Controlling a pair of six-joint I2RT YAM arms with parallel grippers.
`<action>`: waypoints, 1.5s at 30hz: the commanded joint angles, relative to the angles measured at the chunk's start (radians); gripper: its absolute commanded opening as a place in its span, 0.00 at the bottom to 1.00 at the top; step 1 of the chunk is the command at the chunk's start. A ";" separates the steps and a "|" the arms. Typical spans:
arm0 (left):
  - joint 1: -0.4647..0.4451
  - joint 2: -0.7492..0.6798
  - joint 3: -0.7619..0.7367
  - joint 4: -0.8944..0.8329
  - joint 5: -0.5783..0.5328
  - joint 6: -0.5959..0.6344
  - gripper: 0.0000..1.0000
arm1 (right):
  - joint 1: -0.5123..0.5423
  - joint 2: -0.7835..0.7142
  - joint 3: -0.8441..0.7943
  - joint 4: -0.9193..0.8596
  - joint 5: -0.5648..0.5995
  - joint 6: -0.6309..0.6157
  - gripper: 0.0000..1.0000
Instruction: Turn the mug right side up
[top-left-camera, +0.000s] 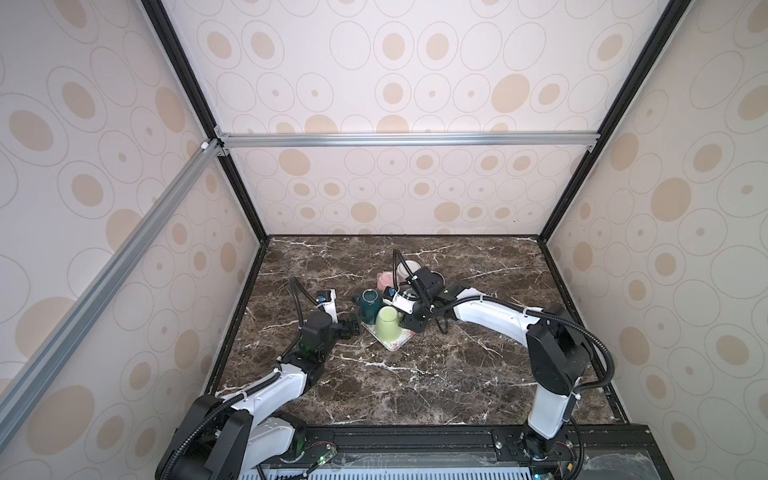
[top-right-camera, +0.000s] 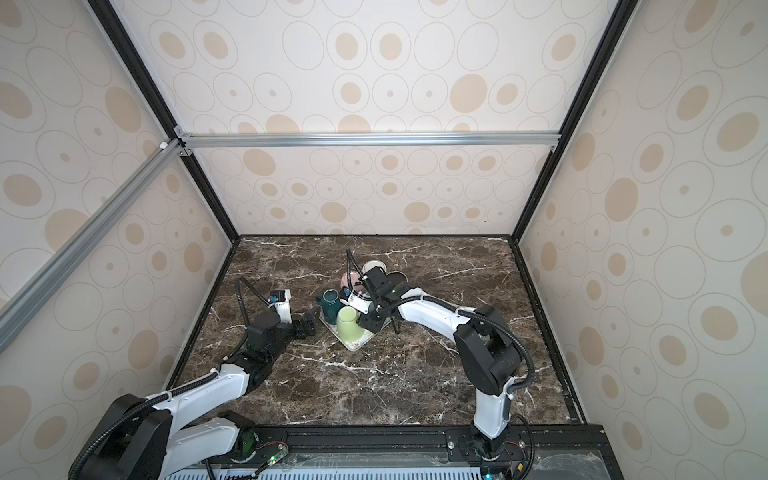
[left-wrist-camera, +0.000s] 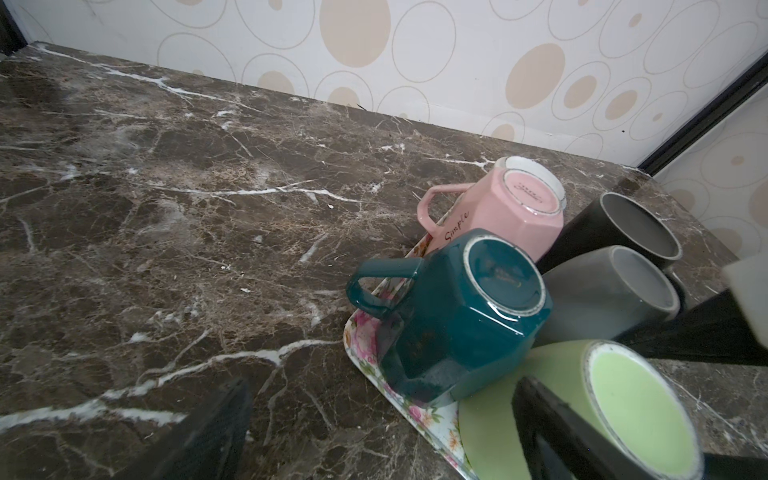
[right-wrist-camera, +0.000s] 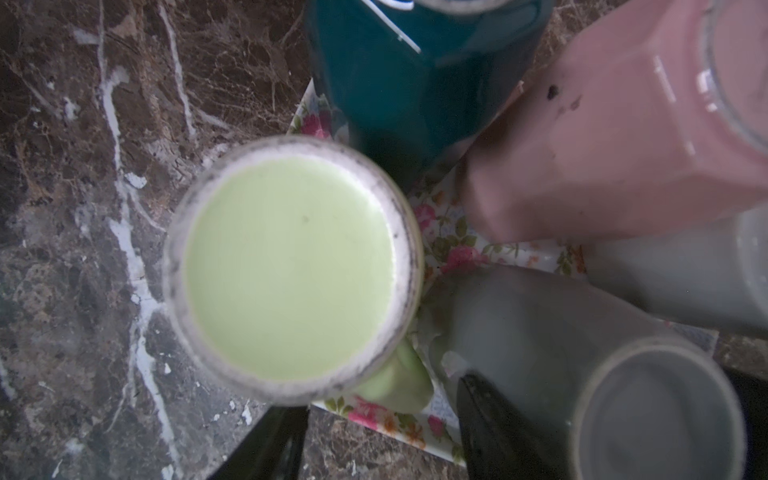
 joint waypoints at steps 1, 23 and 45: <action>-0.005 0.010 0.023 0.019 0.007 -0.011 0.98 | 0.006 0.030 0.042 -0.037 0.015 -0.079 0.62; -0.005 0.033 0.029 0.018 0.002 -0.014 0.98 | 0.007 0.018 0.049 -0.073 -0.043 -0.095 0.55; -0.007 0.055 0.032 0.025 0.015 -0.022 0.98 | 0.017 -0.016 0.009 -0.059 0.044 -0.090 0.51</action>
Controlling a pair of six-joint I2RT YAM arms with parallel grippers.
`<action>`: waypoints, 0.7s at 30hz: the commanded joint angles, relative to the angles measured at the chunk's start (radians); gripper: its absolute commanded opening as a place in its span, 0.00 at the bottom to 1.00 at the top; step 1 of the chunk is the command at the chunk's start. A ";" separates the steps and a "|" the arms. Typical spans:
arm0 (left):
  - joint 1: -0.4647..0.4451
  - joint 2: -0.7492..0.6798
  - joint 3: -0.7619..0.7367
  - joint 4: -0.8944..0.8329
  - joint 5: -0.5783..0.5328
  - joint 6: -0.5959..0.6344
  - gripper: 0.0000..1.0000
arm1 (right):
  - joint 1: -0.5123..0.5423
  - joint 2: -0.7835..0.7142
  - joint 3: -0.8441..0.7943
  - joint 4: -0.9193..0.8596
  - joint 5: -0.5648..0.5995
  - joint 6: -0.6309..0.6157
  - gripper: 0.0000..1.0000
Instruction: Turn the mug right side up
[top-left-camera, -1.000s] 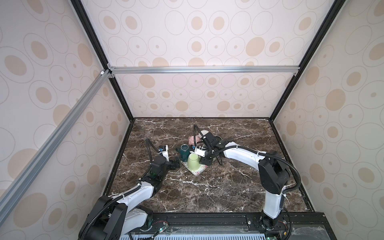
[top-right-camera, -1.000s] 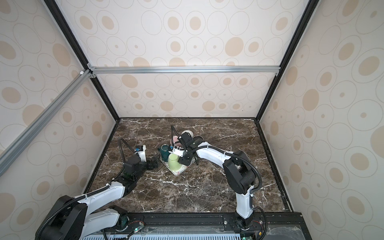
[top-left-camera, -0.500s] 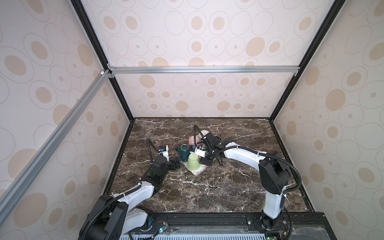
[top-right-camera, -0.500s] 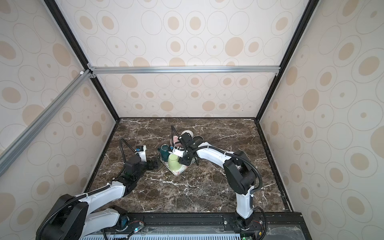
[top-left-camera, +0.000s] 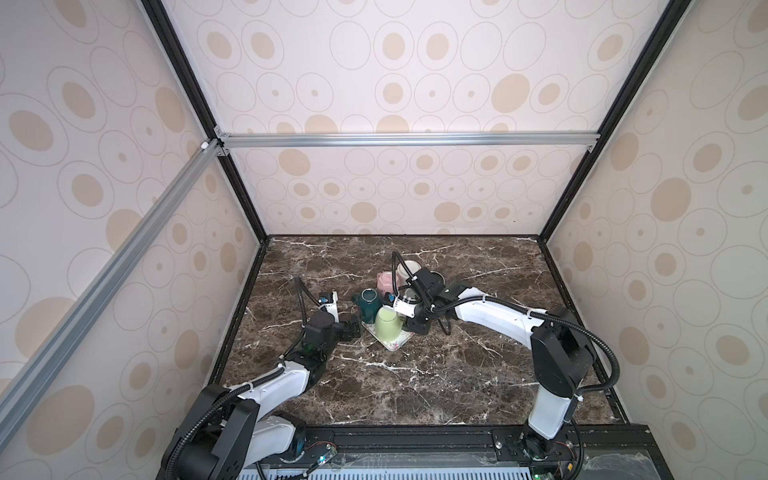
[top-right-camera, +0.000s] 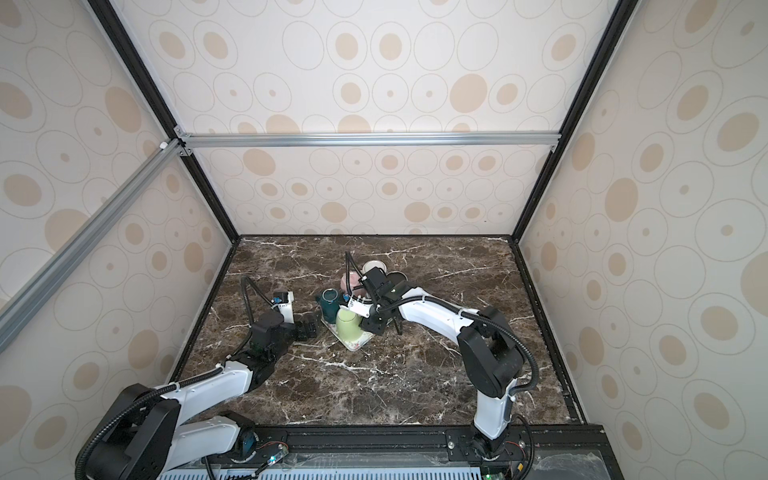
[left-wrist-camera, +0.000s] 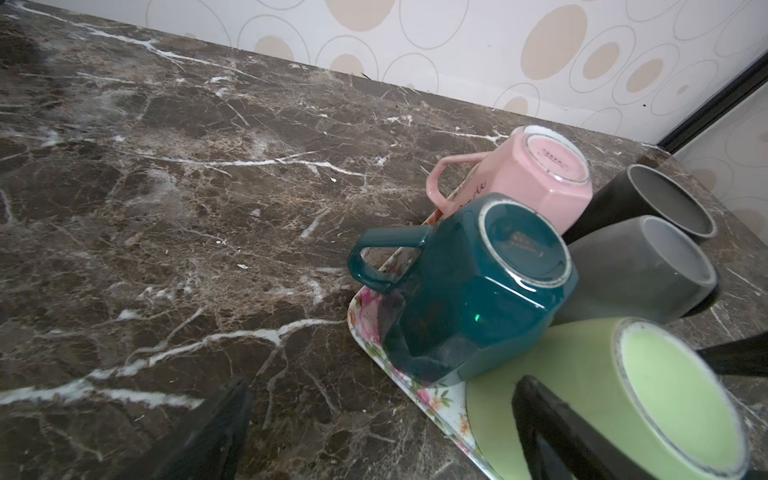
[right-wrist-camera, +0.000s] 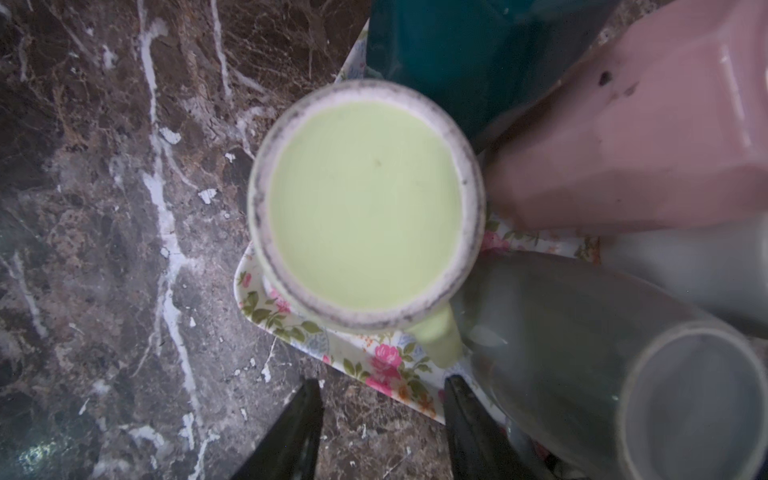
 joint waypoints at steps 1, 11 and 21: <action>-0.007 -0.003 0.031 0.023 0.002 -0.014 0.98 | 0.006 0.033 0.031 -0.003 0.044 -0.038 0.52; -0.007 -0.007 0.026 0.031 0.010 -0.021 0.98 | 0.007 0.103 0.107 -0.037 0.009 -0.086 0.51; -0.007 -0.007 0.021 0.046 0.033 -0.041 0.98 | 0.008 0.137 0.171 -0.110 -0.050 -0.139 0.52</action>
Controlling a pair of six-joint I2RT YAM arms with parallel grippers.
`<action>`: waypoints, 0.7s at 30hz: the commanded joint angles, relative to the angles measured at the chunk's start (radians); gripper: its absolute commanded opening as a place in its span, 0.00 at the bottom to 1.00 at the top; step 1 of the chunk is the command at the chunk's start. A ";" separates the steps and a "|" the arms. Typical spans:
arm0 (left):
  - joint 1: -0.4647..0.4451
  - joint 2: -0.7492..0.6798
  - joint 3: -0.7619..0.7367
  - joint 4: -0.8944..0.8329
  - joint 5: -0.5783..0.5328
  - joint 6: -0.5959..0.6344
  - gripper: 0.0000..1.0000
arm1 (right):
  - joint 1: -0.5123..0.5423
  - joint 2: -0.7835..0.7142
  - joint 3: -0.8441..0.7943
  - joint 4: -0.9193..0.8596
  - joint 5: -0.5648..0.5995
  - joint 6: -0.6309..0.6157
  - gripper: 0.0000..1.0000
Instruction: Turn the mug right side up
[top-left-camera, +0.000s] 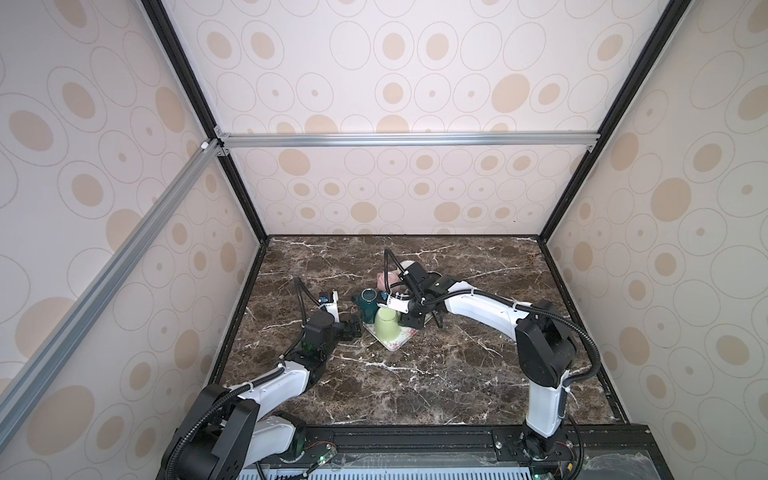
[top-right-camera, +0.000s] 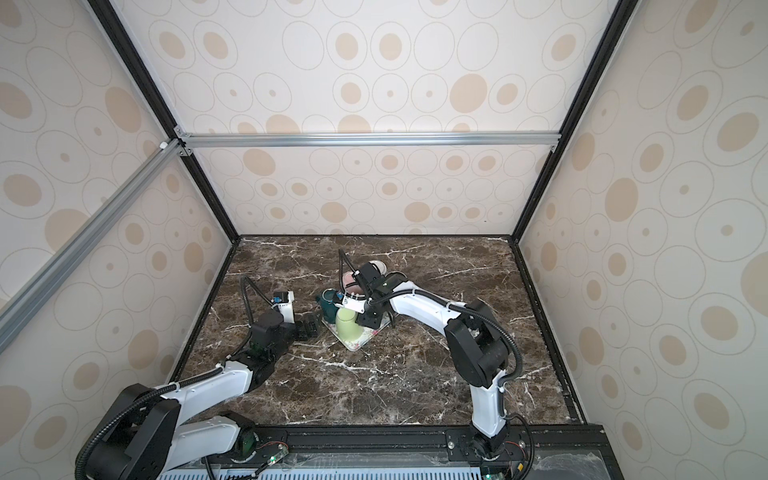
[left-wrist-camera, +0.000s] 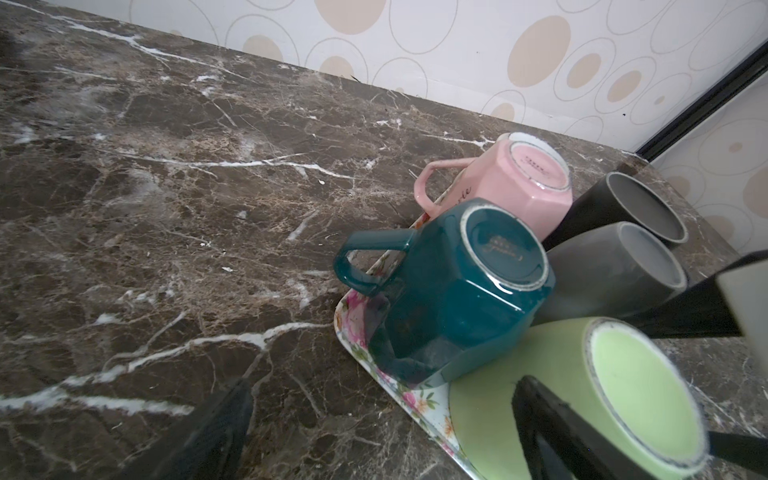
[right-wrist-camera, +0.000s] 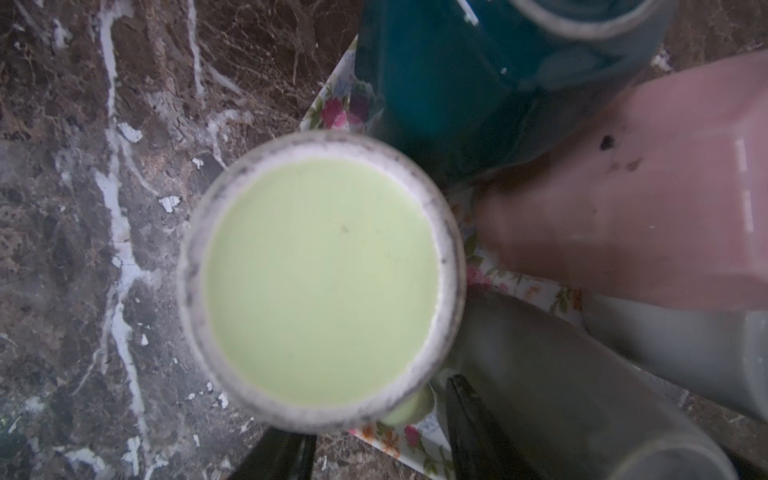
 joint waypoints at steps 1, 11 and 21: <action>-0.007 -0.009 0.020 0.026 0.006 -0.019 0.98 | 0.008 0.023 0.027 -0.041 -0.042 -0.035 0.52; -0.008 -0.013 0.021 0.025 0.004 -0.018 0.98 | 0.036 0.045 0.020 -0.056 0.023 -0.025 0.51; -0.008 -0.013 0.020 0.025 0.006 -0.023 0.98 | 0.060 0.006 -0.017 -0.086 0.046 0.042 0.39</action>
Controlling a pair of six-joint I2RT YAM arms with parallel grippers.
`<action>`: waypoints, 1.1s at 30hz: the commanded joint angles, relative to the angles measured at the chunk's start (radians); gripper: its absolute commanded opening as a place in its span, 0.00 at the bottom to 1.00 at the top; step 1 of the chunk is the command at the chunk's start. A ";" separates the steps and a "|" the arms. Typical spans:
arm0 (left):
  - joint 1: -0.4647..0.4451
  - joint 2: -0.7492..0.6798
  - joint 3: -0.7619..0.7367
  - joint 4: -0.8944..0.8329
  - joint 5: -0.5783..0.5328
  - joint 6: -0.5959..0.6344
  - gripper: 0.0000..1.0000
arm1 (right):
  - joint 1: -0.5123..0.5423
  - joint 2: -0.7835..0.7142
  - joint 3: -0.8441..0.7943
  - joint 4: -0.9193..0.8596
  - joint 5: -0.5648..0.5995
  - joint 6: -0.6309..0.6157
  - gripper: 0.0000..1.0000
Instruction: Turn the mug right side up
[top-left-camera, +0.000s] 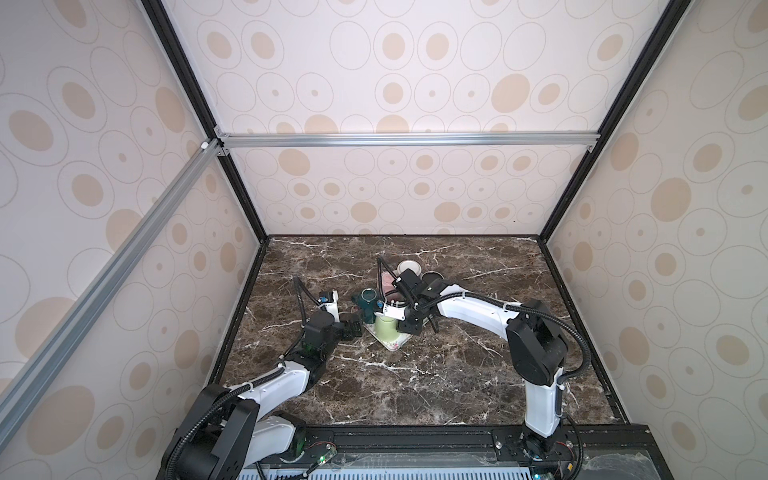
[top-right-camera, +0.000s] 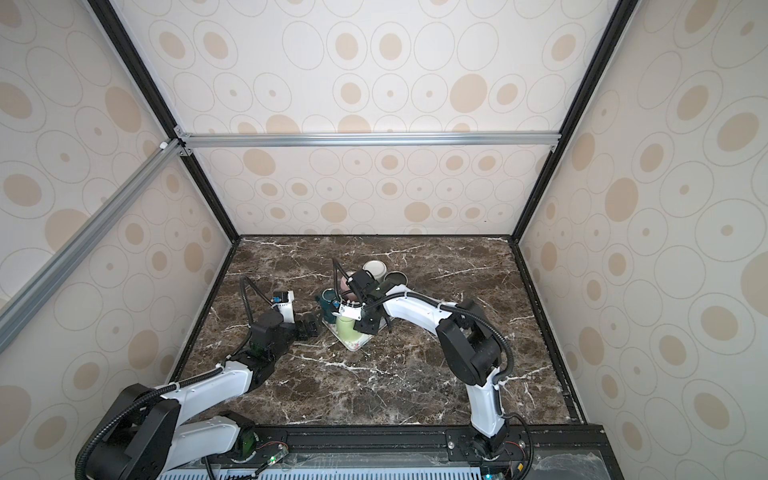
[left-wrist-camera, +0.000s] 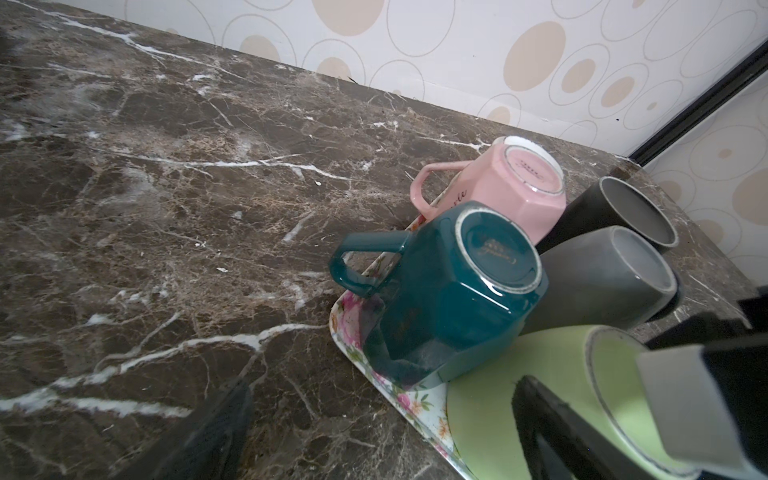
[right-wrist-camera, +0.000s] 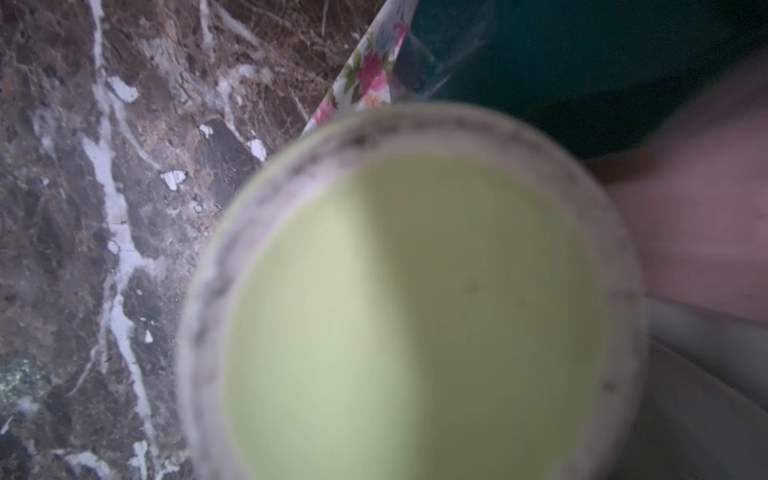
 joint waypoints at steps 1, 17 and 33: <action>-0.008 -0.011 0.022 0.022 0.002 -0.012 0.98 | 0.017 -0.024 0.006 -0.074 -0.010 0.030 0.39; -0.009 -0.008 0.024 0.023 0.020 -0.019 0.98 | 0.018 0.032 0.102 -0.141 0.091 0.177 0.27; -0.010 -0.018 0.025 0.022 0.026 -0.025 0.99 | 0.017 -0.003 0.100 -0.133 0.029 0.186 0.27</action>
